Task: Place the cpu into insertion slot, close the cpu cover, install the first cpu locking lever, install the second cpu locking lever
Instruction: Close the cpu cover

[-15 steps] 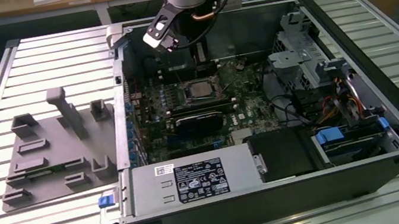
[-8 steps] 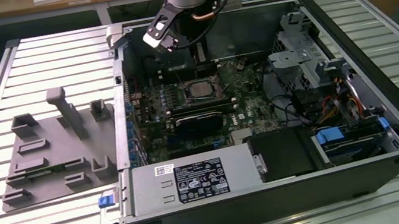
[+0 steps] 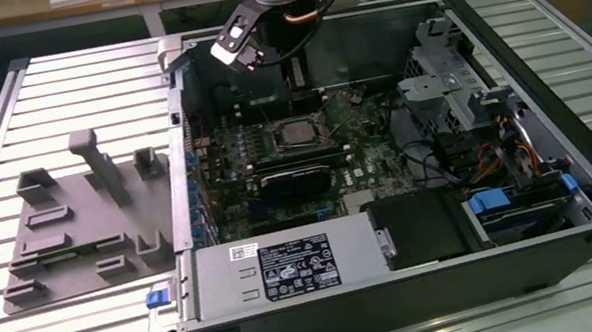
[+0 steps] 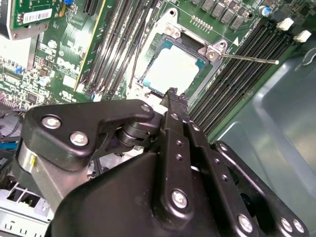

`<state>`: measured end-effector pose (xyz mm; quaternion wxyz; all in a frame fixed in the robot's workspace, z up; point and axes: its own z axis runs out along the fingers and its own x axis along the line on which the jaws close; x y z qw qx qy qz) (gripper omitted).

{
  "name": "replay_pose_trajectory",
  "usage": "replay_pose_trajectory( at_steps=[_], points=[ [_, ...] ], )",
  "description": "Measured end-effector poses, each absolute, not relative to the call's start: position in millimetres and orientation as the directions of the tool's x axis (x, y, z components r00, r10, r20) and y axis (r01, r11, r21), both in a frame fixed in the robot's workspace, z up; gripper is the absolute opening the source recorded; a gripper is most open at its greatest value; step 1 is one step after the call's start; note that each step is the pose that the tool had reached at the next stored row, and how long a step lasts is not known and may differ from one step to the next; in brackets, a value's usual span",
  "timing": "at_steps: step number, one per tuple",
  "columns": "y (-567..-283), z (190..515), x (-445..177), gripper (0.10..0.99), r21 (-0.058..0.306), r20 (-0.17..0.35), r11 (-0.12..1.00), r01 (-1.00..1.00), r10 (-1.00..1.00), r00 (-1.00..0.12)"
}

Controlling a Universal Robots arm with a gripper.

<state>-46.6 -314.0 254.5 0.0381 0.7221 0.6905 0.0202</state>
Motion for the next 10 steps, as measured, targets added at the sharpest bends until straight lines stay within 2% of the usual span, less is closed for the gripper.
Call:
replay_pose_trajectory(
  at_steps=[10],
  points=[
    [-314.0,254.8,-34.7,0.102,0.083,-0.023,-0.044,0.996,0.999,0.046]
  ],
)
